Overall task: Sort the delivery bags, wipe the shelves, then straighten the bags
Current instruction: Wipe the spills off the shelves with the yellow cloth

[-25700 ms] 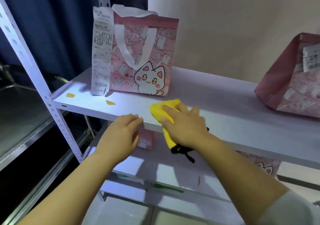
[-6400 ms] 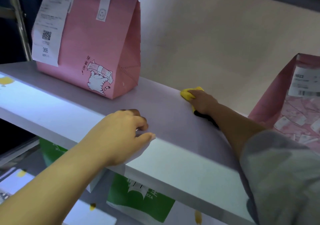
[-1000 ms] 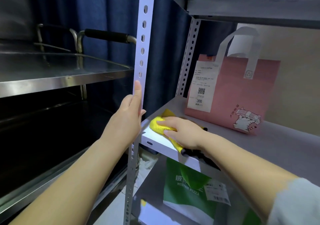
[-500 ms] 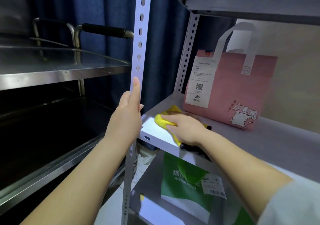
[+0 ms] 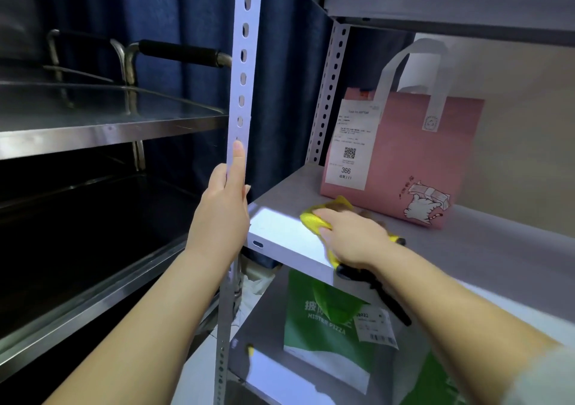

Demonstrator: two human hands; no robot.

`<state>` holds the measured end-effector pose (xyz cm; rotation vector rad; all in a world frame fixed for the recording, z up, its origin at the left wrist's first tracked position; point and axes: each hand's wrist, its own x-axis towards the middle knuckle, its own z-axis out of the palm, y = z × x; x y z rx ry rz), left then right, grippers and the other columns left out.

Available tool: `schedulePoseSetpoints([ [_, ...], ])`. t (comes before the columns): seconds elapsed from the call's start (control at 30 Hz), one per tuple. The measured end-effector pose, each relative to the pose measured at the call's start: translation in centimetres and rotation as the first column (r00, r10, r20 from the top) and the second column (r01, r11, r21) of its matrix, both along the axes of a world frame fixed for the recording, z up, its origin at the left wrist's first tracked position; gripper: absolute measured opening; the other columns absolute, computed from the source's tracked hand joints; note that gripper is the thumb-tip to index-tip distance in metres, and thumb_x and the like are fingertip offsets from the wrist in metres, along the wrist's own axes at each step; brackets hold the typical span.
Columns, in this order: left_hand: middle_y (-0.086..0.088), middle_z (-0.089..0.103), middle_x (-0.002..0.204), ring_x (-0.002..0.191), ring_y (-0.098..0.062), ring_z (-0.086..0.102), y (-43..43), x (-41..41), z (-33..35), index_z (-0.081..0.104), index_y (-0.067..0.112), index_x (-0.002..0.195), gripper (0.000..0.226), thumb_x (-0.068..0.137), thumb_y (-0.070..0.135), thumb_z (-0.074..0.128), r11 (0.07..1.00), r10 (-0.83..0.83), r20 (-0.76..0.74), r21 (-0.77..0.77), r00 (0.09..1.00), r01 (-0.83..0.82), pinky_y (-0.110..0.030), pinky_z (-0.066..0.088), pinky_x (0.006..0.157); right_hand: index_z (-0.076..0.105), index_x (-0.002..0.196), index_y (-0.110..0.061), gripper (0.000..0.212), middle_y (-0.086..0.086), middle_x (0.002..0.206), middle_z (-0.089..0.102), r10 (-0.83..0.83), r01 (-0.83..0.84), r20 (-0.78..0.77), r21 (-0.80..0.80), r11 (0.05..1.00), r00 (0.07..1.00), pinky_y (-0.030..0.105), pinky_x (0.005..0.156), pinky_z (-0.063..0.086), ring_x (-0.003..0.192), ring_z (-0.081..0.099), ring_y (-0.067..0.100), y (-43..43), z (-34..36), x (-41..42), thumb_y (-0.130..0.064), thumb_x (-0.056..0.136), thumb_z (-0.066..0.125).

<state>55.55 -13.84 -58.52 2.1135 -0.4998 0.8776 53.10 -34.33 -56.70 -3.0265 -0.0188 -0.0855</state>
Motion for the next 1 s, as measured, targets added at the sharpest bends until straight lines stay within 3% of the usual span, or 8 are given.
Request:
schedulePoseSetpoints([
  [0.13, -0.004, 0.041, 0.111, 0.109, -0.017, 0.052, -0.3, -0.1, 0.0, -0.005, 0.033, 0.147, 0.078, 0.093, -0.004, 0.039, 1.0, 0.021, 0.003, -0.008, 1.0, -0.021, -0.038, 0.051, 0.08, 0.03, 0.135, -0.052, 0.04, -0.014, 0.151, 0.026, 0.084, -0.082, 0.04, -0.031, 0.996, 0.996, 0.049, 0.092, 0.029, 0.12, 0.036, 0.035, 3.4, -0.6, 0.1, -0.041, 0.097, 0.029],
  [0.3, 0.004, 0.037, 0.098, 0.094, -0.015, 0.05, -0.3, 0.1, -0.3, -0.002, 0.04, 0.145, 0.077, 0.093, 0.0, 0.039, 1.0, 0.018, 0.035, -0.014, 0.999, -0.018, -0.036, 0.05, 0.081, 0.034, 0.131, -0.059, 0.037, -0.027, 0.148, 0.026, 0.216, -0.217, 0.033, 0.041, 0.975, 0.976, 0.044, 0.1, 0.029, 0.125, 0.033, 0.023, 0.8, -0.8, -3.2, -0.045, 0.096, 0.036],
  [0.43, -0.011, 0.044, 0.126, 0.11, -0.027, 0.049, -0.2, 0.7, -0.4, 0.019, 0.025, 0.146, 0.056, 0.095, 0.008, 0.036, 0.999, 0.045, -0.055, -0.025, 0.997, -0.046, -0.029, 0.036, 0.08, 0.031, 0.129, -0.063, 0.04, -0.024, 0.15, 0.025, 0.045, -0.044, -0.014, 0.076, 0.996, 0.999, 0.046, 0.106, 0.029, 0.128, 0.035, 0.026, -4.0, -0.1, -5.4, -0.048, 0.093, 0.039],
  [0.5, -0.005, 0.043, 0.108, 0.096, -0.021, 0.05, -0.2, 0.2, -0.3, 0.021, 0.027, 0.143, 0.055, 0.095, 0.004, 0.035, 1.0, 0.01, -0.05, -0.025, 0.999, -0.012, -0.034, 0.044, 0.08, 0.026, 0.129, -0.065, 0.041, -0.016, 0.152, 0.025, -0.056, 0.056, -0.013, 0.071, 0.996, 0.998, 0.046, 0.105, 0.031, 0.127, 0.037, 0.032, -5.1, -0.1, -5.9, -0.049, 0.093, 0.036],
  [0.63, 0.002, 0.036, 0.105, 0.086, -0.014, 0.048, 0.1, -0.8, -0.2, 0.001, 0.036, 0.146, 0.079, 0.09, -0.007, 0.037, 1.0, -0.007, -0.081, 0.019, 0.997, 0.009, -0.04, 0.049, 0.075, 0.023, 0.133, -0.062, 0.041, -0.004, 0.153, 0.023, -0.164, 0.166, 0.041, -0.036, 0.986, 0.986, 0.047, 0.098, 0.03, 0.121, 0.037, 0.038, -4.0, -0.7, -5.6, -0.047, 0.095, 0.031],
  [0.73, -0.002, 0.036, 0.125, 0.079, -0.001, 0.045, 0.1, -1.0, -0.3, -0.001, 0.032, 0.147, 0.079, 0.091, -0.004, 0.042, 0.999, -0.027, -0.112, 0.021, 0.993, 0.03, -0.023, 0.045, 0.069, 0.031, 0.134, -0.054, 0.039, -0.005, 0.145, 0.035, -0.138, 0.142, 0.117, -0.025, 0.99, 0.983, 0.045, 0.093, 0.033, 0.11, 0.042, 0.037, -3.2, -0.8, -6.4, -0.044, 0.096, 0.033],
  [0.9, -0.013, 0.016, 0.151, 0.131, -0.024, 0.031, -0.2, -2.2, -1.3, 0.011, 0.022, 0.147, 0.065, 0.094, 0.013, 0.047, 0.998, 0.02, -0.175, 0.064, 0.984, -0.009, -0.023, 0.033, 0.091, 0.043, 0.13, -0.049, 0.047, -0.015, 0.142, 0.039, 0.046, -0.045, 0.238, -0.007, 0.999, 0.97, 0.041, 0.092, 0.038, 0.109, 0.044, 0.03, -1.6, -1.2, -9.1, -0.023, 0.091, 0.047],
  [1.0, -0.009, 0.02, 0.149, 0.134, -0.029, 0.025, -0.9, -4.1, -2.5, 0.025, 0.016, 0.145, 0.058, 0.092, 0.013, 0.051, 0.997, 0.027, -0.165, 0.076, 0.986, -0.015, -0.029, 0.029, 0.097, 0.05, 0.129, -0.043, 0.05, -0.01, 0.14, 0.045, 0.17, -0.16, 0.307, -0.057, 0.986, 0.936, 0.039, 0.083, 0.039, 0.102, 0.047, 0.031, -1.0, -1.9, -11.1, -0.016, 0.087, 0.054],
])
